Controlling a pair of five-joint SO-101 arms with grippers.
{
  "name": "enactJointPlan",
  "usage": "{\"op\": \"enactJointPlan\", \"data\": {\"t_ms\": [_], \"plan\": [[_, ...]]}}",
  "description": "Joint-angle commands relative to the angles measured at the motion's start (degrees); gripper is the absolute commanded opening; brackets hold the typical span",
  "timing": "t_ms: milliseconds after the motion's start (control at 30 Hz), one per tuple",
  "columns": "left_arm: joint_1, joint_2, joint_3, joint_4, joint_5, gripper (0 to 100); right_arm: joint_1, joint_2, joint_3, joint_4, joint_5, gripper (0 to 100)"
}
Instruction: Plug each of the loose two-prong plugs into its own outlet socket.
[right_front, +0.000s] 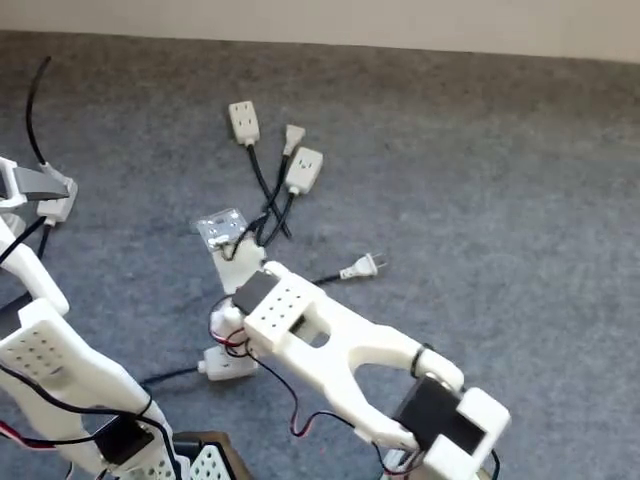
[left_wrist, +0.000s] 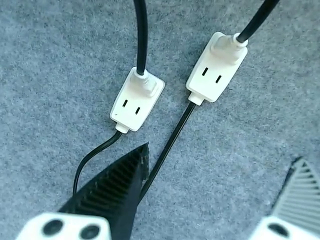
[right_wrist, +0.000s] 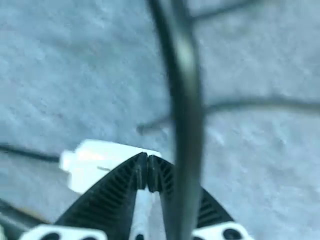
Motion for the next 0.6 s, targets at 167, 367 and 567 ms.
{"op": "enactJointPlan", "data": {"t_ms": [167, 367, 567], "plan": [[4.8, -0.6, -1.9, 3.2, -0.5, 41, 10.4, -21.1, -9.5, 10.6, 17.5, 22.8], [10.7, -1.2, -2.2, 8.5, -2.4, 41, 21.0, -28.0, -23.5, 19.9, 22.9, 32.2], [20.7, -8.6, -0.6, 12.4, -6.2, 41, 37.7, -31.5, -36.4, 26.1, 23.1, 32.2]]}}
